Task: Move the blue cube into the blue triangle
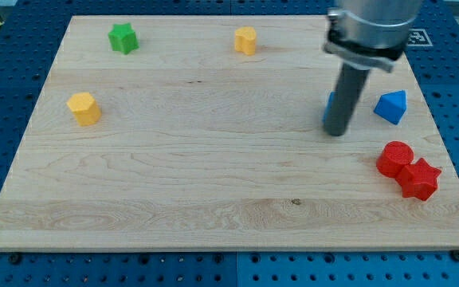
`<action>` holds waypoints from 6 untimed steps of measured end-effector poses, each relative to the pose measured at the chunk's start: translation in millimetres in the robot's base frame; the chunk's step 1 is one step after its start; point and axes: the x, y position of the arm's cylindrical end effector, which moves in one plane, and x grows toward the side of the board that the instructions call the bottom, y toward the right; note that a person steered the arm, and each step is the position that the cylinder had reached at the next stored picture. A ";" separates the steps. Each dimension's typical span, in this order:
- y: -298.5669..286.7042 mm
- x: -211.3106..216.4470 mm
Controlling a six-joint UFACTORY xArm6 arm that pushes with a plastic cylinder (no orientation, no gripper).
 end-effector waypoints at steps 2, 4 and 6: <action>-45.1 24.7; -45.3 -16.9; 13.3 -25.4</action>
